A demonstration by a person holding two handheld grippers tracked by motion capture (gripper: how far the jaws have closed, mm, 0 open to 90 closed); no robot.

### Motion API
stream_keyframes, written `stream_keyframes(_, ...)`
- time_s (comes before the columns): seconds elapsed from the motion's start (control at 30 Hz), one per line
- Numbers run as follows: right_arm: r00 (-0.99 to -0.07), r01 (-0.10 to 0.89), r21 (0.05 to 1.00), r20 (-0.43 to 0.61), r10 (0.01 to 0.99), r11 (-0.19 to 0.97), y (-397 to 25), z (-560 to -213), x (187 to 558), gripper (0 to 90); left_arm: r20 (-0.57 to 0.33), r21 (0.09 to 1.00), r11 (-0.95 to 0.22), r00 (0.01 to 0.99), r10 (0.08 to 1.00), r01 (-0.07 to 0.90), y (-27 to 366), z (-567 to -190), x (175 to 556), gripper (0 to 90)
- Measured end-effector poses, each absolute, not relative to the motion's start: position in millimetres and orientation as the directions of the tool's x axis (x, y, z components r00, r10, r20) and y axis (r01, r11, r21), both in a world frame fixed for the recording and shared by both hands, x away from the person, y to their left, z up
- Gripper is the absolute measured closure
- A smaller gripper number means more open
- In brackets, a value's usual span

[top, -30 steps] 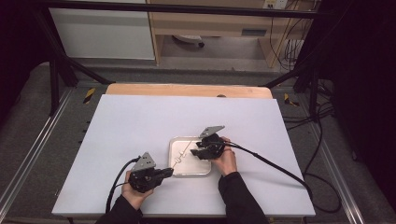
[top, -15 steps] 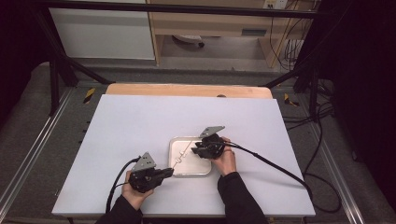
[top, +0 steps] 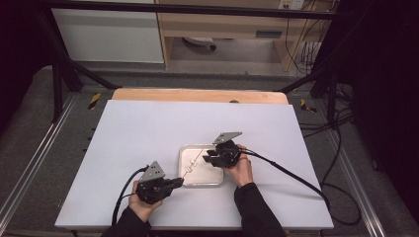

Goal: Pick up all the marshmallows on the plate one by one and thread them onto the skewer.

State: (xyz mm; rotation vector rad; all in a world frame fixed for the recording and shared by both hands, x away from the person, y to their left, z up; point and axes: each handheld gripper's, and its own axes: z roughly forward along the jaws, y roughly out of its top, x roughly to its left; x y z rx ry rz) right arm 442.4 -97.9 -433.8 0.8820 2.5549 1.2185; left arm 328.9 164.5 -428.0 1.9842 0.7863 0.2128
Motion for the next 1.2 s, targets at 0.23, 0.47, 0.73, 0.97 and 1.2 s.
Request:
stream_keyframes(0.23,-0.819,0.427,0.769,0.105,0.565,0.475,-101.6,-422.9,435.3,67.7,-0.167,0.833,-0.335,0.778,0.605,0.44,164.3,-427.8,329.2,88.6)
stream_keyframes(0.47,-0.825,0.418,0.781,0.112,0.554,0.464,-104.0,-416.4,430.5,67.9,-0.167,0.834,-0.335,0.778,0.605,0.439,164.4,-427.7,328.7,88.6)
stream_keyframes(0.73,-0.829,0.415,0.79,0.125,0.544,0.452,-107.5,-408.9,423.2,67.9,-0.166,0.836,-0.333,0.779,0.604,0.437,164.8,-426.6,328.5,88.6)
stream_keyframes(0.97,-0.832,0.415,0.796,0.136,0.538,0.441,-113.3,-403.2,416.8,68.0,-0.163,0.836,-0.337,0.783,0.601,0.433,164.4,-426.2,328.0,88.6)
stream_keyframes(1.2,-0.827,0.421,0.811,0.159,0.54,0.406,-122.5,-397.3,410.4,68.1,-0.159,0.839,-0.336,0.784,0.6,0.428,164.5,-425.1,327.3,88.6)
